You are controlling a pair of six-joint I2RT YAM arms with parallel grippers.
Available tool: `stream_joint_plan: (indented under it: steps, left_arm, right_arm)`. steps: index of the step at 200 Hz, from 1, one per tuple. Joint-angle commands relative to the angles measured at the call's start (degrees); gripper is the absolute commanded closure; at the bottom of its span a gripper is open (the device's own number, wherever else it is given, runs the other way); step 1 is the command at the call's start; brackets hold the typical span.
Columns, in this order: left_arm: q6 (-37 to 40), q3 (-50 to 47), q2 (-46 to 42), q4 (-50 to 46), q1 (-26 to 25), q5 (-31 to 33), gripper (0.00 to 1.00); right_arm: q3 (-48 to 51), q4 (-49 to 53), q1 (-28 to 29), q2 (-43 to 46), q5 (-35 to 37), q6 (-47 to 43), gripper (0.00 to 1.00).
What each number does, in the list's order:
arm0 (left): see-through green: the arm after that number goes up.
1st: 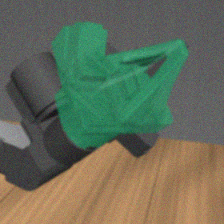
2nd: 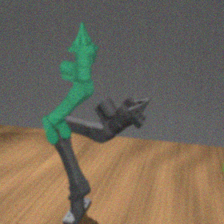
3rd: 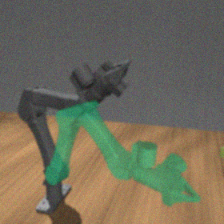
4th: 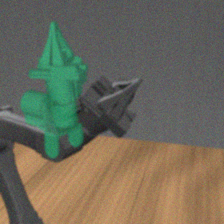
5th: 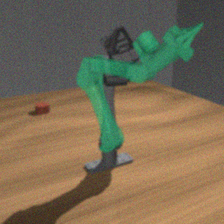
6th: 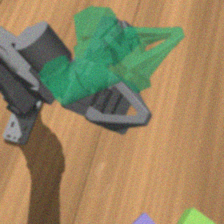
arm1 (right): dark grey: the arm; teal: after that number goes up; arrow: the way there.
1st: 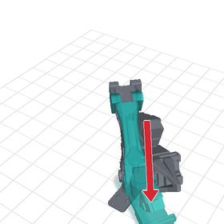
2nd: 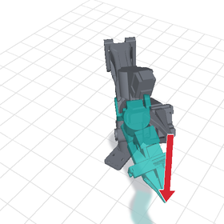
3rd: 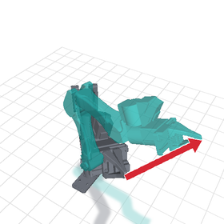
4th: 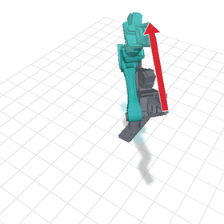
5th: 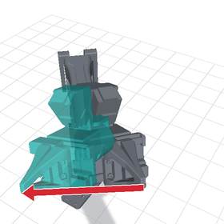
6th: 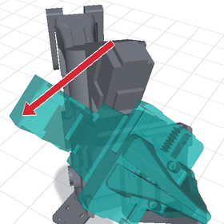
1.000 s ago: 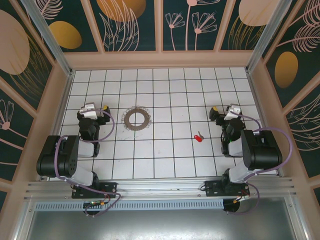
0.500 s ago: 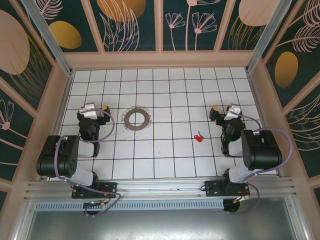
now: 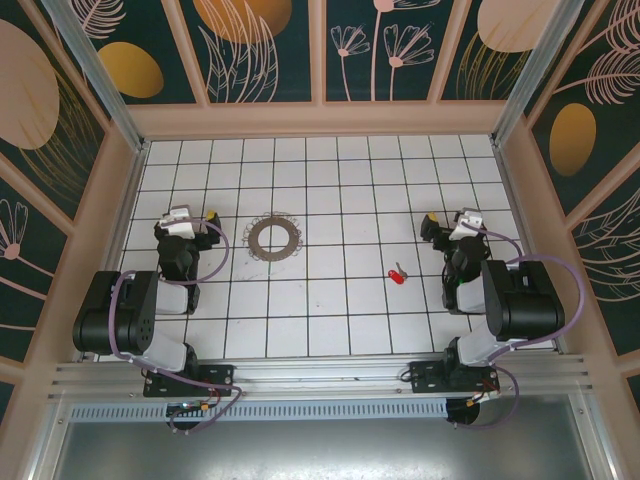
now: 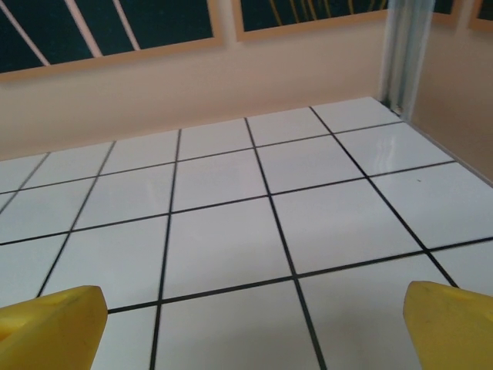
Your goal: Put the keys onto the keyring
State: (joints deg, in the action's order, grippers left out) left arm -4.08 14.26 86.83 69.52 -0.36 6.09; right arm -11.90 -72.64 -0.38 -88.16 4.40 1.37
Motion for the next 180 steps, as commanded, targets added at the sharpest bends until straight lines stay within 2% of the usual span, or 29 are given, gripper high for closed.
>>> stream_joint_plan:
  steps: [1,19,34,45,63,86,107,127,140,163,180]
  left_arm:
    - [0.6,2.2,-4.1,-6.0,0.3,-2.5,0.01]
    - [0.4,5.0,-9.9,-17.0,0.3,-3.6,0.01]
    - [-1.8,5.5,-15.5,-22.9,0.3,-4.2,0.01]
    - [-4.6,5.0,-20.0,-25.5,0.1,-5.0,0.01]
    - [-8.4,4.4,-27.6,-29.6,-1.1,-7.4,0.01]
    - [-12.0,5.8,-33.3,-35.2,-5.9,-11.1,0.01]
    - [-20.2,12.5,-32.1,-46.7,-9.0,-11.8,0.01]
    - [-22.2,18.9,-26.6,-52.8,-9.9,-24.0,0.01]
    - [-21.7,21.8,-23.3,-55.2,-11.9,-27.8,0.01]
    - [-19.8,24.5,-20.6,-59.7,-18.8,-24.2,0.01]
    - [-19.4,25.9,-18.9,-63.9,-24.1,-17.7,0.01]
  right_arm:
    - [-2.7,7.1,2.5,6.5,8.9,-1.2,0.01]
    - [-3.7,12.7,5.5,12.7,13.0,-2.6,0.01]
    - [-5.2,16.7,9.2,16.6,17.0,-2.2,0.01]
    - [-8.0,23.4,12.0,18.6,18.9,-1.0,0.01]
    - [-13.1,34.8,16.5,20.5,18.5,0.6,0.01]
    - [-16.4,42.5,22.2,21.8,16.6,2.5,0.01]
    - [-18.6,49.2,24.5,21.8,14.3,6.2,0.01]
    - [-20.4,55.0,25.3,20.7,11.8,10.8,0.01]
    - [-21.1,57.2,25.9,20.3,9.8,12.1,0.01]
    - [-20.4,57.7,27.3,21.4,6.1,12.5,0.01]
    - [-19.3,58.1,27.8,22.8,4.7,12.5,0.01]
